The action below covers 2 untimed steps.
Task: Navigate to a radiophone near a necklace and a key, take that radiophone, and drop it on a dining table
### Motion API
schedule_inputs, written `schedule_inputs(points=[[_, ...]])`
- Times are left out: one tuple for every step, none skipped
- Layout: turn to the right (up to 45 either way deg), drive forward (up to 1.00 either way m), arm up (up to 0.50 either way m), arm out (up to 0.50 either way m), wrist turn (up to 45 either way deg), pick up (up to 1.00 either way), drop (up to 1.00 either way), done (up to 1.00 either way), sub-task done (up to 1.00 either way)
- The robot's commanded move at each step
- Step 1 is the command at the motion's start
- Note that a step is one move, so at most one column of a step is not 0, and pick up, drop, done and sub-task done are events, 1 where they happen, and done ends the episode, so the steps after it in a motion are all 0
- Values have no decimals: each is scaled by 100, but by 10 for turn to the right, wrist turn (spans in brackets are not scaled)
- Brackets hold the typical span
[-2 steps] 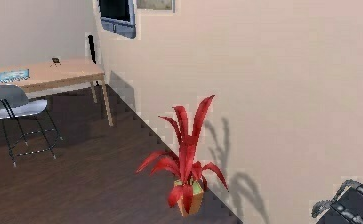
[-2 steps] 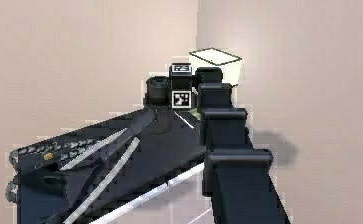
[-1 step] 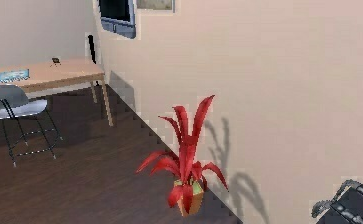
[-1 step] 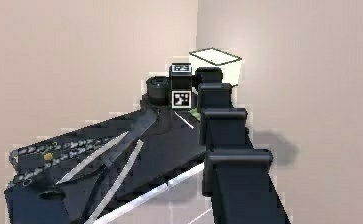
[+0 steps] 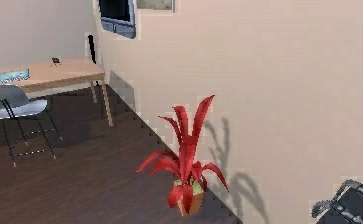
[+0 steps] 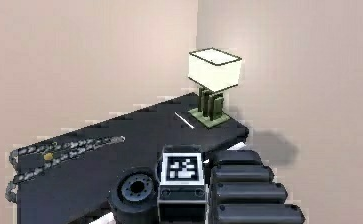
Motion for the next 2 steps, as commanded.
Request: schedule_inputs(points=[[-450,0,0,0,0,0,0,0,0],[-450,0,0,0,0,0,0,0,0]])
